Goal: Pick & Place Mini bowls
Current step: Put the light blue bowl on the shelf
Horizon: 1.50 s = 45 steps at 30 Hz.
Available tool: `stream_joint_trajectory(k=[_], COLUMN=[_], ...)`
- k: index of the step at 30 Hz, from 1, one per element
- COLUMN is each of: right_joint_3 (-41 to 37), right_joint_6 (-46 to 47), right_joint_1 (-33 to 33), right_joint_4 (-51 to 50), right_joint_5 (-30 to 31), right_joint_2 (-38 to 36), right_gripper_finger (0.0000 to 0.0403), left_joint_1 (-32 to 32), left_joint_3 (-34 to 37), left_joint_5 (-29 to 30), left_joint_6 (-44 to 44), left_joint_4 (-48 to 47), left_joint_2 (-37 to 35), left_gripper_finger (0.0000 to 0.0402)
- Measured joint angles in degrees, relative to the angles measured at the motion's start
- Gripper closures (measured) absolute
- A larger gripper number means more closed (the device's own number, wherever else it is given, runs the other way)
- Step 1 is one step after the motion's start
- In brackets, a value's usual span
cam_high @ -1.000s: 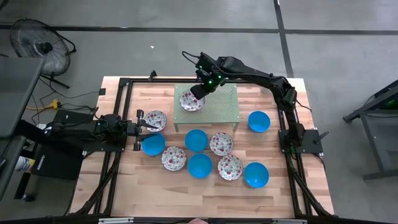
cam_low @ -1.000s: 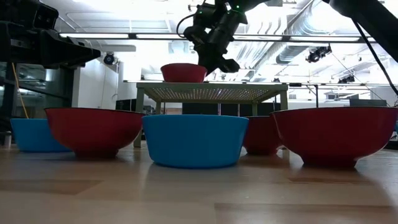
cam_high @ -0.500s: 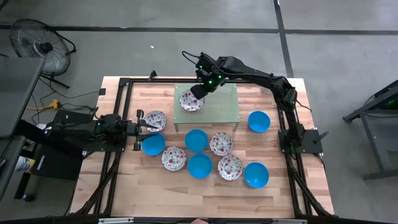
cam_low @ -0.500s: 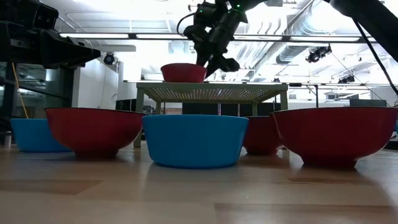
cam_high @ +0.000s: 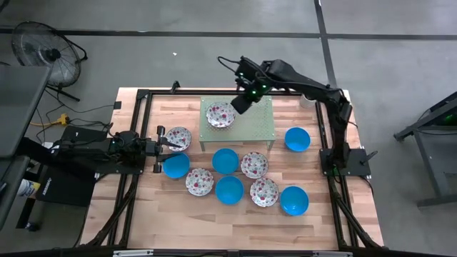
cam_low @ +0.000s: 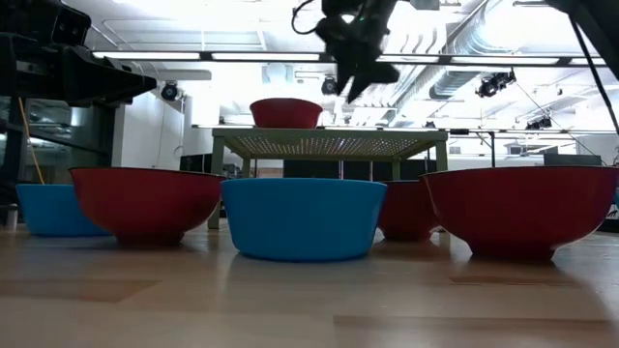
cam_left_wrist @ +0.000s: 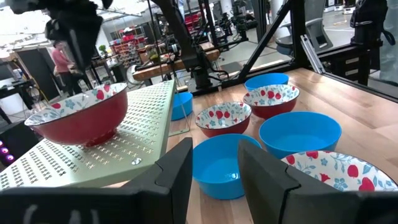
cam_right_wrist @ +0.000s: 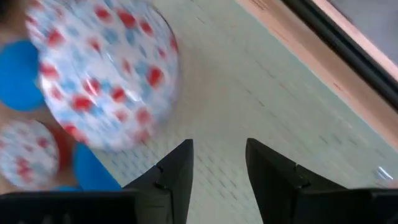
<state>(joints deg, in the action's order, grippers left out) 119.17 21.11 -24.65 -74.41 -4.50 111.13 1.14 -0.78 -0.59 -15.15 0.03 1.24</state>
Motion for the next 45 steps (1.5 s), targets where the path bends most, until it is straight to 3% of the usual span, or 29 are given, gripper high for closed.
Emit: stream_joint_trajectory(k=[7, 13, 29, 45], right_joint_3=[0.00, -5.48, -48.59, -68.94], right_joint_6=[-2.10, -0.62, 8.61, 7.14], right_joint_1=[2.83, 6.18, 12.33, 11.56], right_joint_4=[-14.46, -14.76, -3.45, 9.24], right_joint_5=[1.68, -0.35, -6.60, -4.80], right_joint_2=[-4.12, -9.61, -32.62, -36.35], right_gripper_finger=[0.0268, 0.0268, 0.0268, 0.0268], left_joint_1=[-0.02, -0.02, 0.00, -0.01], left_joint_3=[0.00, 0.00, 0.00, 0.00], left_joint_5=[0.00, 0.01, 0.01, 0.01], left_joint_6=[0.00, 0.00, 0.01, 0.02], left_joint_4=[0.00, 0.01, 0.01, 0.00], left_joint_2=[-0.01, -0.01, -0.01, 0.00], left_gripper_finger=[0.0278, 0.0278, 0.0278, 0.0278])
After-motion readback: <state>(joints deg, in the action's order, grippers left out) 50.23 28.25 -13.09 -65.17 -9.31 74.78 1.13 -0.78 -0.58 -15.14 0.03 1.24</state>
